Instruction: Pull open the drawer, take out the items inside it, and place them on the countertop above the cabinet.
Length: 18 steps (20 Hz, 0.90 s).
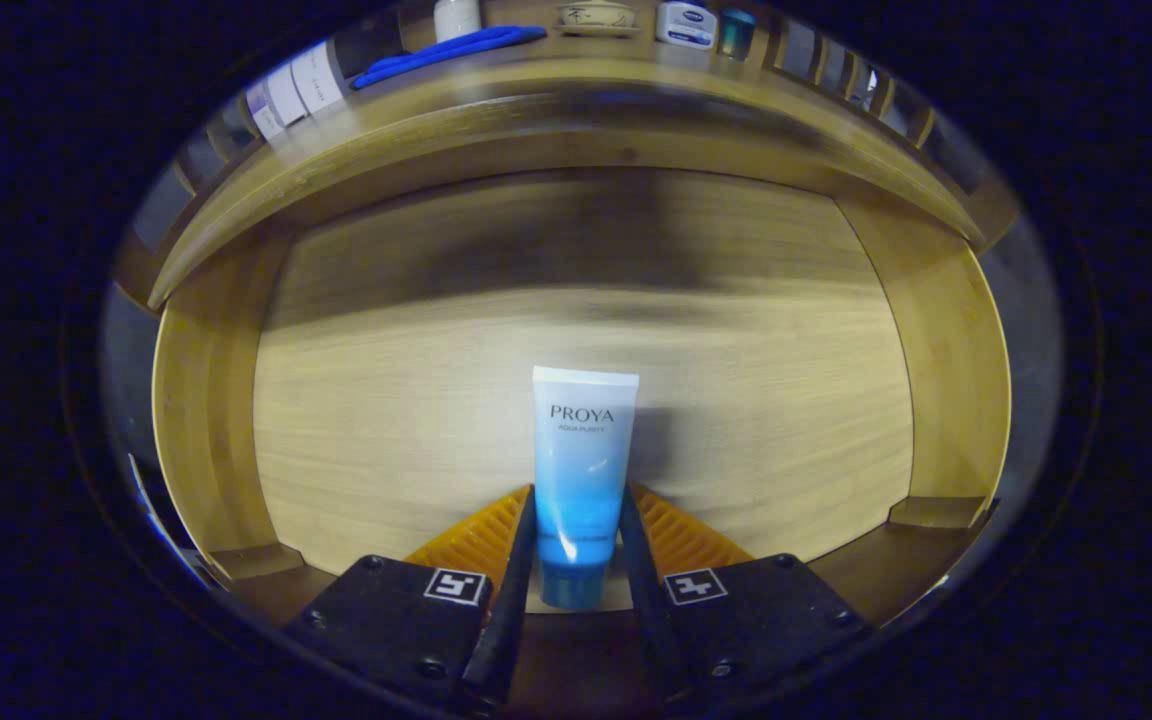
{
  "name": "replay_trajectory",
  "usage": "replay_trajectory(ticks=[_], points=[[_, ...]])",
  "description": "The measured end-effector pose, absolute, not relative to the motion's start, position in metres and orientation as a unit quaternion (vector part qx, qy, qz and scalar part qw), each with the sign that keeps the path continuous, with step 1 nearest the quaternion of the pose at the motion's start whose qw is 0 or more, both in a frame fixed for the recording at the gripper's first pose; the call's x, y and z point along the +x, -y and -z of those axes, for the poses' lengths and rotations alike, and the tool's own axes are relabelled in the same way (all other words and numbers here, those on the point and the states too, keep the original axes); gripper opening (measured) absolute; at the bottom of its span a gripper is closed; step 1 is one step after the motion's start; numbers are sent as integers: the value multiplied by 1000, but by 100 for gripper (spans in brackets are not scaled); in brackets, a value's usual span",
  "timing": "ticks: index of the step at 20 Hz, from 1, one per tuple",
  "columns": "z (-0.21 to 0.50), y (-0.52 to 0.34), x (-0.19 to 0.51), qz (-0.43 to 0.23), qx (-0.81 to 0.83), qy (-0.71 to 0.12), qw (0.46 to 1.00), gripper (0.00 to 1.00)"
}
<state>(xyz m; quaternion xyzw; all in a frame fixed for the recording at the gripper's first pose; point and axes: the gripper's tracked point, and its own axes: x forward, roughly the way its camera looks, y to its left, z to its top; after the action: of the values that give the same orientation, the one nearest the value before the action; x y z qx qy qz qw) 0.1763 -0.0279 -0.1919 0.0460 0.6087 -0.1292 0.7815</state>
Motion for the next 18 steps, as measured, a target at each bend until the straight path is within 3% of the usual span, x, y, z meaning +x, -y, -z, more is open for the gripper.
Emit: replay_trajectory(ticks=[9,18], points=[[188,27,171,116,48,-582,803,38],[143,21,176,74,72,-530,841,34]])
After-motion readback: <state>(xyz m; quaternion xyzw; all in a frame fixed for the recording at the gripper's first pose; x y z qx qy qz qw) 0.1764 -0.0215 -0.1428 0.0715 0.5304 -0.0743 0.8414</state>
